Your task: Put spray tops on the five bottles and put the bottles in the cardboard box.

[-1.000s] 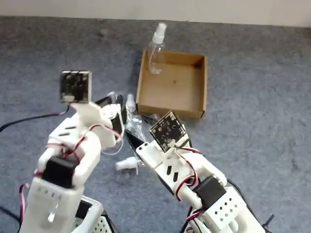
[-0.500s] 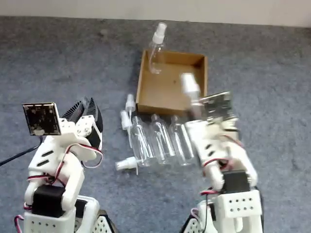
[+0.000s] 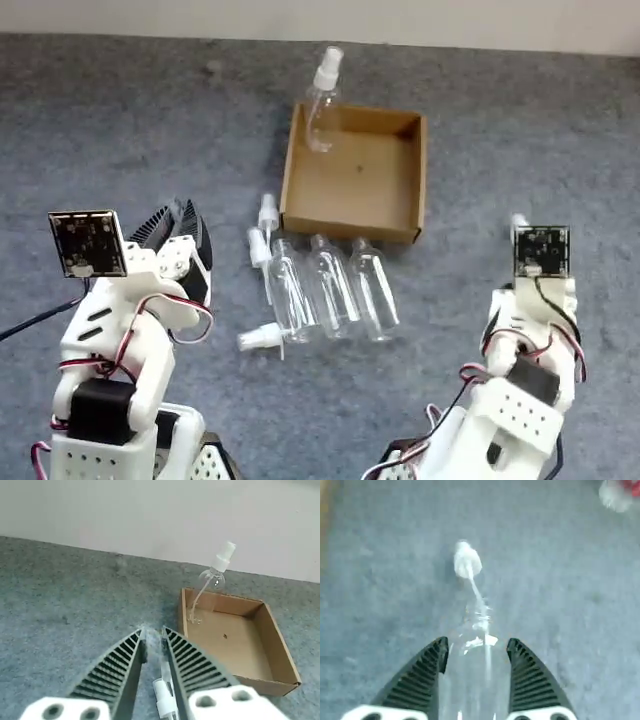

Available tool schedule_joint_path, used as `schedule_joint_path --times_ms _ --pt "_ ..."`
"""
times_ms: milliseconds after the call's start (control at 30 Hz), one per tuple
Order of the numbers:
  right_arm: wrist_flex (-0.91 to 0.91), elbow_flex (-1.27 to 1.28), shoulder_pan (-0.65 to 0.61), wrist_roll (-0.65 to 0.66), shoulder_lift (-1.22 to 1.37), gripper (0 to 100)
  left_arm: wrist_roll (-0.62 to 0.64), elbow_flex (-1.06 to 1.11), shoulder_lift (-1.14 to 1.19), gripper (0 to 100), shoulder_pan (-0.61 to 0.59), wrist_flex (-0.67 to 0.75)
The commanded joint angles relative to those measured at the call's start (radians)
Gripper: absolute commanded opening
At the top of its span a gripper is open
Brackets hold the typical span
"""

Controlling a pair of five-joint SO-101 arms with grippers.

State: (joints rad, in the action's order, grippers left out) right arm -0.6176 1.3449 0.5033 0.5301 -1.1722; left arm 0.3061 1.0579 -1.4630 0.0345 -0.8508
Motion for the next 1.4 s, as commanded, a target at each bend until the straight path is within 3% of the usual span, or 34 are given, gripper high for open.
schedule_joint_path --times_ms 0,233,400,567,800,900,1133,1200,1367 --pt "0.038 -0.09 0.022 0.012 0.232 0.3 -0.006 -0.002 -0.008 1 -0.013 0.025" --pt "0.033 -0.466 0.033 -0.071 0.862 0.3 -0.008 -0.002 -0.01 1 -0.013 -0.003" --pt "-0.054 -0.656 0.039 -0.068 1.136 0.3 -0.008 -0.001 -0.01 1 -0.028 -0.003" --pt "-0.064 -0.716 0.041 -0.071 1.168 1.5 -0.008 0.001 -0.01 1 -0.039 -0.003" --pt "-0.064 -0.713 0.031 -0.074 1.175 21.1 -0.049 0.044 -0.01 1 -0.039 0.003" --pt "-0.068 -0.71 0.005 -0.074 1.176 22.1 -0.054 0.045 -0.01 1 -0.039 0.003" --pt "-0.295 -0.722 0.012 -0.069 1.173 22.1 -0.054 0.047 -0.01 1 -0.039 0.003" --pt "-0.295 -0.722 0.007 -0.071 1.171 19.9 -0.055 0.047 -0.01 1 -0.039 0.002" --pt "-0.302 -0.774 -0.012 -0.066 1.139 0.0 -0.055 0.047 -0.01 1 -0.039 0.002"
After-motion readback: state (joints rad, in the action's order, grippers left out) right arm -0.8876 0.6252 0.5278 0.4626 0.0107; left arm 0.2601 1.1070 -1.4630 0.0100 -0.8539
